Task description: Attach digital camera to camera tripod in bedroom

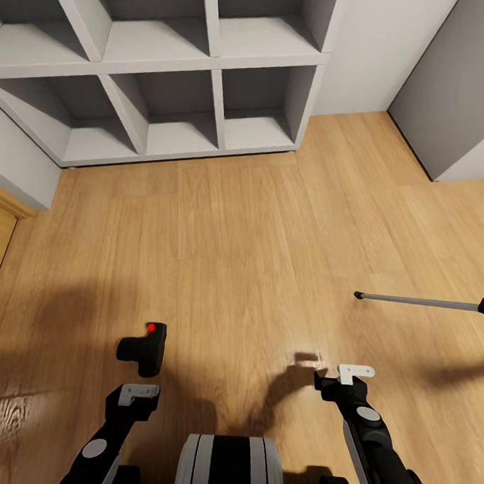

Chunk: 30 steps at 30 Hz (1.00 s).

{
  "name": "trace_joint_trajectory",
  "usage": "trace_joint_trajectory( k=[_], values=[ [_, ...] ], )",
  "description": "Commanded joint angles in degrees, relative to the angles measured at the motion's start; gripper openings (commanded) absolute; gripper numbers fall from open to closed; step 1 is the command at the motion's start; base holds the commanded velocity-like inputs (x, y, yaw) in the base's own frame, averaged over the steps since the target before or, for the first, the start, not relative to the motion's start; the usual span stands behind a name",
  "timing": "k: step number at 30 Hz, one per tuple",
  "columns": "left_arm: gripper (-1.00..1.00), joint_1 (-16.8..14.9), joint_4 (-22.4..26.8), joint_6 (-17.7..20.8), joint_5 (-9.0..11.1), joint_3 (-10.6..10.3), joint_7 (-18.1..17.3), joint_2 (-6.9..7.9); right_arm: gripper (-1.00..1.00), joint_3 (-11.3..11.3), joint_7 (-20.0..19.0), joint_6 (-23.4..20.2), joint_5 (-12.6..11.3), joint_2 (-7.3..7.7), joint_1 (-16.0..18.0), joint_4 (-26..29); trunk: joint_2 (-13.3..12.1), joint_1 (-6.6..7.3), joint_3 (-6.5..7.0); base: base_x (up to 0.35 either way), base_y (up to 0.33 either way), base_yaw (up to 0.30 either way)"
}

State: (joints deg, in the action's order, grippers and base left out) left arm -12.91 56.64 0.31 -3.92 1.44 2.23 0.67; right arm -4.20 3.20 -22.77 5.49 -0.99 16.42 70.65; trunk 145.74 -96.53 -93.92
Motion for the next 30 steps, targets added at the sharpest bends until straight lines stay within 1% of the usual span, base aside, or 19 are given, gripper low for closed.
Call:
trace_joint_trajectory(
  k=[1,6,7,12,17,23,25,26,30],
  values=[
    [1.0,0.0,0.0,-0.1,-0.5,0.0,0.2,0.02,1.0,-0.1,-0.1,-0.4,0.6,-0.05,0.0,0.1,0.0,0.01,-0.03,0.0,0.0,0.0],
    [1.0,-0.2,0.1,-0.3,-0.7,0.0,0.7,0.03,1.0,-0.1,-0.1,-0.3,0.5,-0.06,0.0,0.0,0.0,0.01,-0.03,0.0,0.0,0.0],
    [1.0,-1.1,-0.2,-0.3,-0.6,0.0,1.5,0.03,1.0,0.0,0.0,-0.3,0.5,-0.06,0.0,-0.1,0.0,0.01,-0.03,0.0,0.0,0.0],
    [1.0,-2.7,-1.3,-0.4,-0.6,0.0,2.2,0.03,1.0,0.0,0.0,-0.3,0.5,-0.07,0.0,-0.2,0.0,0.01,-0.03,0.0,0.0,0.0],
    [1.0,-3.8,-2.5,-0.5,-0.4,0.0,2.5,0.03,1.0,-0.1,0.0,-0.3,0.5,-0.06,0.0,-0.3,0.0,0.01,-0.03,0.0,0.0,0.0],
    [1.0,-4.1,-2.7,-0.5,-0.3,0.0,2.6,0.03,1.0,-0.1,0.0,-0.3,0.5,-0.06,0.0,-0.3,0.0,0.01,-0.03,0.0,0.0,0.0],
    [1.0,-4.7,-2.8,-0.5,-0.2,0.0,2.6,0.03,1.0,-0.1,0.0,-0.3,0.5,-0.07,0.0,-0.4,0.0,0.01,-0.03,0.0,0.0,0.0],
    [1.0,-6.2,-4.7,-0.5,-0.1,0.0,2.6,0.03,1.0,0.0,0.0,-0.3,0.5,-0.07,0.0,-0.4,0.0,0.01,-0.03,0.0,0.0,0.0],
    [1.0,-7.9,-8.1,-0.6,-0.2,0.0,2.6,-0.03,1.0,-0.1,0.0,-0.3,0.5,-0.07,0.0,-0.4,0.0,0.01,-0.03,0.0,0.0,0.0]
  ],
)
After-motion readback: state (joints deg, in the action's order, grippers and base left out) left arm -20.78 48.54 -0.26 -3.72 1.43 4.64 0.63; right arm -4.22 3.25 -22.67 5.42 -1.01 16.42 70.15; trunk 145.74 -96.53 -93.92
